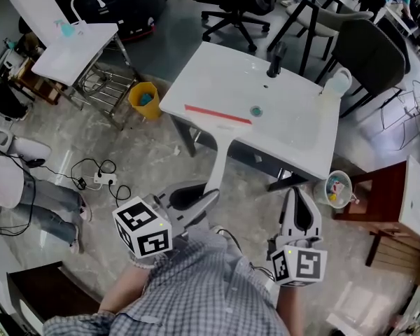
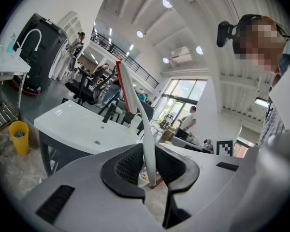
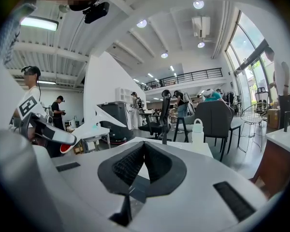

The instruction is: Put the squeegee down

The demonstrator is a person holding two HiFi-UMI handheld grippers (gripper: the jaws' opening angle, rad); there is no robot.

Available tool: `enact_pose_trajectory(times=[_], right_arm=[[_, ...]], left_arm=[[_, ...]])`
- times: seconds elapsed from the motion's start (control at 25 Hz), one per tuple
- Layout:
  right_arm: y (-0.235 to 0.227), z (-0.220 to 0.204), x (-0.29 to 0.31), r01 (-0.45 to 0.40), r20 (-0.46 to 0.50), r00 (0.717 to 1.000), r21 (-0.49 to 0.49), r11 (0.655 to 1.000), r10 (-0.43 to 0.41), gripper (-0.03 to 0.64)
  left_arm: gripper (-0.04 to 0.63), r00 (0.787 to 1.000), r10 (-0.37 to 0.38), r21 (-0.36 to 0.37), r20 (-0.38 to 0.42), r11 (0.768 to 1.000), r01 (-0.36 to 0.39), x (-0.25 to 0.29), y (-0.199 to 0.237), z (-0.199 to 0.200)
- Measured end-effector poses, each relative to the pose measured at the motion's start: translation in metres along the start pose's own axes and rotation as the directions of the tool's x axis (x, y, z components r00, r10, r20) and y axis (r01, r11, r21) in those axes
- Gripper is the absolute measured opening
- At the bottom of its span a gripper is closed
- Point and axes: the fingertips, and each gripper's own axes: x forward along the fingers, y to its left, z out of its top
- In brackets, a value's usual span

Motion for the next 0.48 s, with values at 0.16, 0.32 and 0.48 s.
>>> enact_pose_trajectory(times=[0.16,0.32,0.48], right_arm=[[-0.001,-0.005,0.01,0.007,-0.019,1.0,-0.004,1.0,-0.008,0.006],[-0.005,-0.006,0.023,0.028,-0.024,0.999,-0.006,1.0,-0.028,0.006],[-0.006,-0.006,0.043,0.046,-0.032,0.998,0.006,0.999,-0.046,0.007]], left_arm=[[0.071,1.0,0.007,-0.019,0.002,1.0,-0.007,0.003,0.013,0.003],[0.071,1.0,-0.01,-0.024,-0.008,1.0,0.01,0.01,0.028,0.009],[0.071,0.999,-0.036,-0.024,-0.02,0.999,0.035,0.021,0.043,0.02]])
